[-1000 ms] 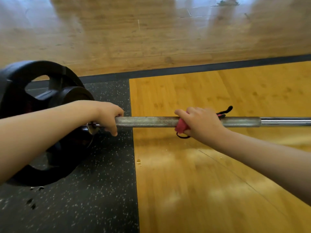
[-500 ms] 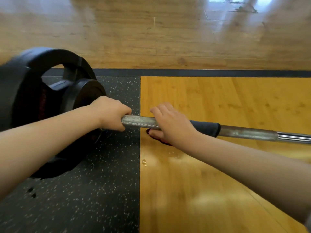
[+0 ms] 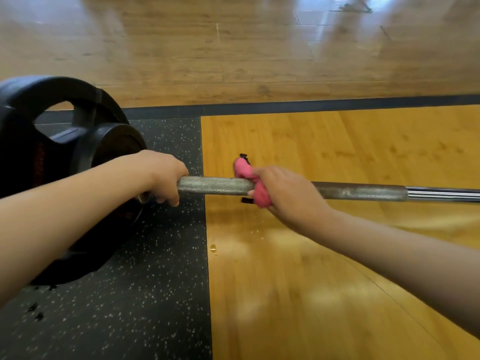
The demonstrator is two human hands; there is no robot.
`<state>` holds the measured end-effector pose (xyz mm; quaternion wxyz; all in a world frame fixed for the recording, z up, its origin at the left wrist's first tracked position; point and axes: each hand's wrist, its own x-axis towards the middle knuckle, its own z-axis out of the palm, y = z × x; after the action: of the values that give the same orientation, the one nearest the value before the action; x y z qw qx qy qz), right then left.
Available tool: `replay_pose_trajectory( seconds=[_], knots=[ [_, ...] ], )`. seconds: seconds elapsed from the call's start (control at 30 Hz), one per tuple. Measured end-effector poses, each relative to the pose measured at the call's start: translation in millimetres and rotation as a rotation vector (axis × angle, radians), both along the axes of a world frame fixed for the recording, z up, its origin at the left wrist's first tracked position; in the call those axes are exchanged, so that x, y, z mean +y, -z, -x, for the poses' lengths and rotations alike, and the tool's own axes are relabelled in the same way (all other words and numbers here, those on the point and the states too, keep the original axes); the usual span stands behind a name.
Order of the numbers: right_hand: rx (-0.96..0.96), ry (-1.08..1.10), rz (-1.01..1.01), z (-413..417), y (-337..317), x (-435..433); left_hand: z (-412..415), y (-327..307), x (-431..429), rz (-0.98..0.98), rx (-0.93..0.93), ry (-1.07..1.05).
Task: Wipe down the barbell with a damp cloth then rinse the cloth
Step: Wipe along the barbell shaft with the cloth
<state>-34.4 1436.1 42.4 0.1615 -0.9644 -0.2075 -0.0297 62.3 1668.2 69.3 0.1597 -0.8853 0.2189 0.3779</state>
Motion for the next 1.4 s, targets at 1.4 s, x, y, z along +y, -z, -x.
replay_pose_trajectory(
  seconds=[1.4],
  knots=[
    [0.444, 0.269, -0.975, -43, -69, 3, 16, -42, -3, 1.269, 0.266, -0.599]
  ],
)
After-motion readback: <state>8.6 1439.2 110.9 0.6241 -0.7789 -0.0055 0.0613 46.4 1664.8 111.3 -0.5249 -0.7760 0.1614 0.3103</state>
